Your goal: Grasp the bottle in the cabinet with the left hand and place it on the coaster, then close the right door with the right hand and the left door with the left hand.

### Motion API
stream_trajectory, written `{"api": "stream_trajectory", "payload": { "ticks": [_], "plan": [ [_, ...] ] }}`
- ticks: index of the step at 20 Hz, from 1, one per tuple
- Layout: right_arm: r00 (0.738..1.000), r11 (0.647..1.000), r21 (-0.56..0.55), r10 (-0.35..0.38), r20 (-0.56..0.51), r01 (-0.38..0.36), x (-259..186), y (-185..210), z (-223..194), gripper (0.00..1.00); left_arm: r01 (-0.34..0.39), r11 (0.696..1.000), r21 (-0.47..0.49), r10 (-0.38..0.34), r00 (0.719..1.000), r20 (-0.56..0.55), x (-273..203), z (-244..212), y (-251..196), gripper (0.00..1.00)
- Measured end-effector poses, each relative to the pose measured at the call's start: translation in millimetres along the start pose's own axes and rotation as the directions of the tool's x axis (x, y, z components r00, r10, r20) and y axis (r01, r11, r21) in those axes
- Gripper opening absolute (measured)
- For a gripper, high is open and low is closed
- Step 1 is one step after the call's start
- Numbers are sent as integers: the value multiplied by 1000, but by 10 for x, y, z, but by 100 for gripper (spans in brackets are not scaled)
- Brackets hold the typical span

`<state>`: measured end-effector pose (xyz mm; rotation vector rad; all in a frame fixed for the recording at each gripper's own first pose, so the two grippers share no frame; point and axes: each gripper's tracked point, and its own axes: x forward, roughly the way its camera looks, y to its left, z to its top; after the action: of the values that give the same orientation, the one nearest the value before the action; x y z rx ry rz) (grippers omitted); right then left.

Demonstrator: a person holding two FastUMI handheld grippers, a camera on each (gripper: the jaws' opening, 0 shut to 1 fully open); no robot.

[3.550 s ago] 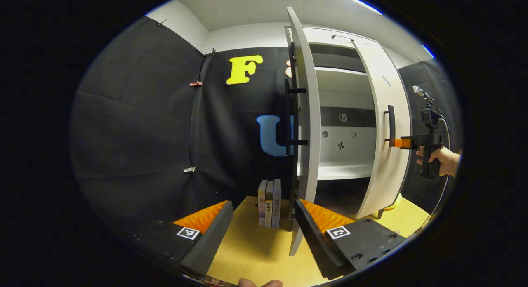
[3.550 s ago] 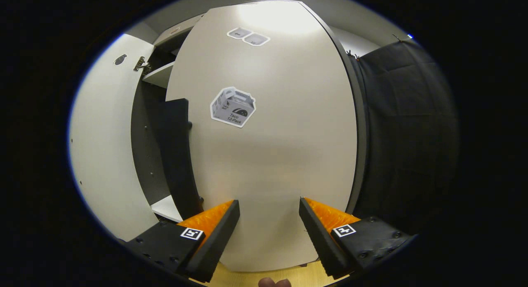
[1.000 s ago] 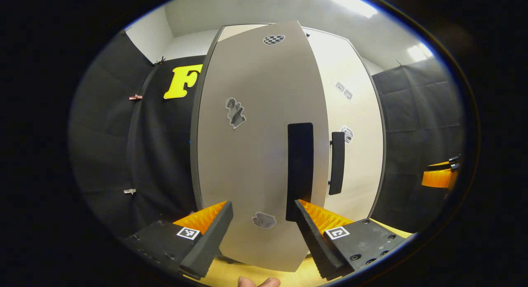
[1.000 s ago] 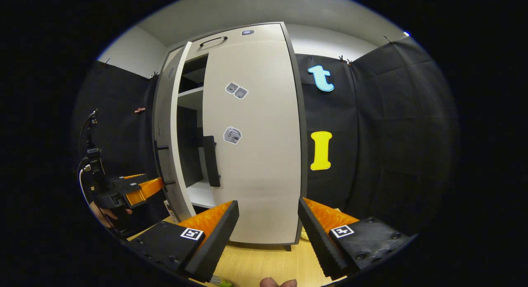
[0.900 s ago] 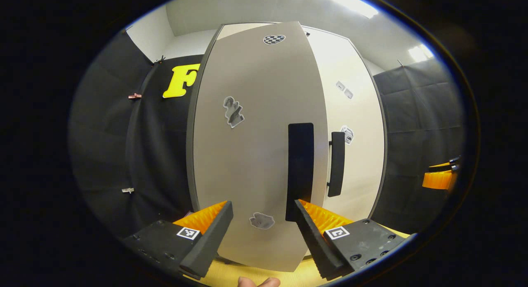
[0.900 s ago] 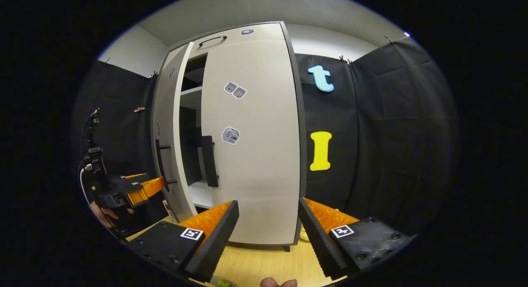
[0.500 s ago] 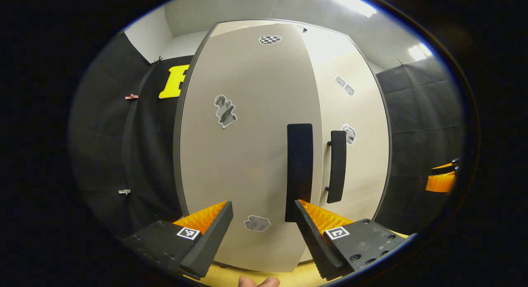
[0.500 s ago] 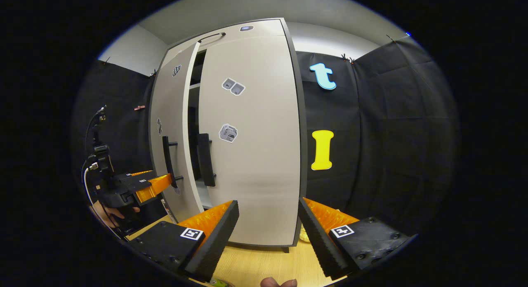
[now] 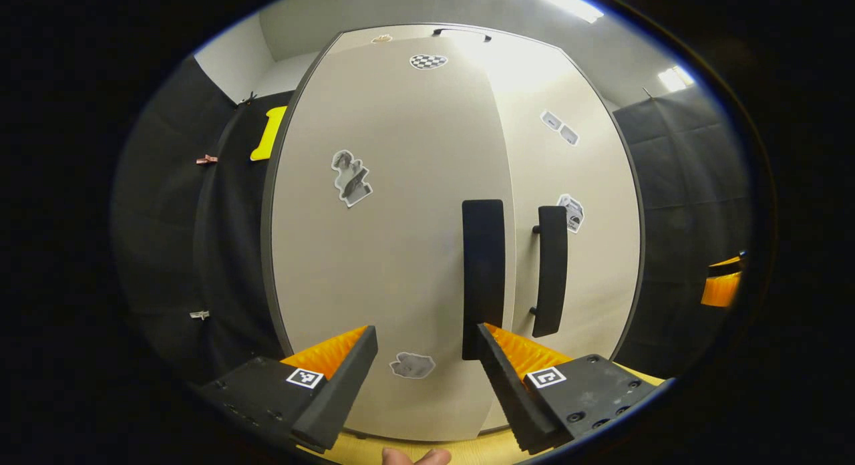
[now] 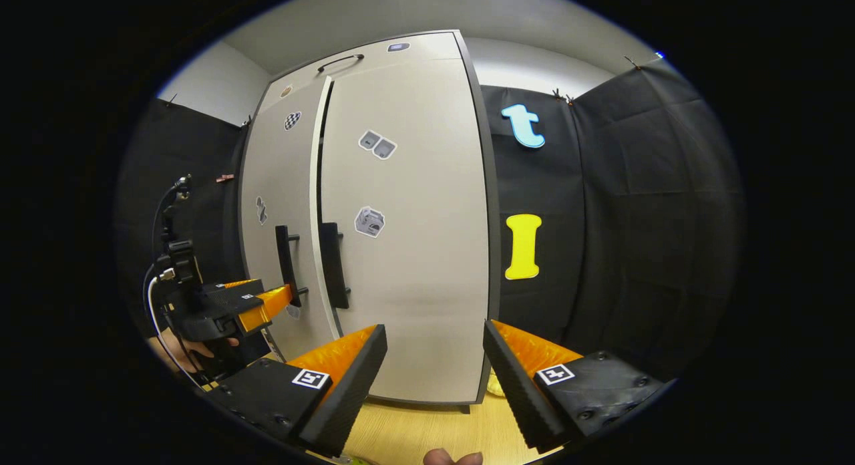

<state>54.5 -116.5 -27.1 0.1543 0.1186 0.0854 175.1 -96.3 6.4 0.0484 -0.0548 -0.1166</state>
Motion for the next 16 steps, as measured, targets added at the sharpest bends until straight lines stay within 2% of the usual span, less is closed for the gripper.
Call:
{"api": "stream_trajectory", "payload": {
  "ticks": [6,16],
  "plan": [
    [1000,1000,-17,-19,19,19,-158,82,60,97,5,1000,-10,-5,1000,10,-408,142,72,95],
    [998,999,-41,-18,62,21,-560,503,174,97,-2,1000,-30,3,1000,8,-1324,231,357,95]
  ]
}}
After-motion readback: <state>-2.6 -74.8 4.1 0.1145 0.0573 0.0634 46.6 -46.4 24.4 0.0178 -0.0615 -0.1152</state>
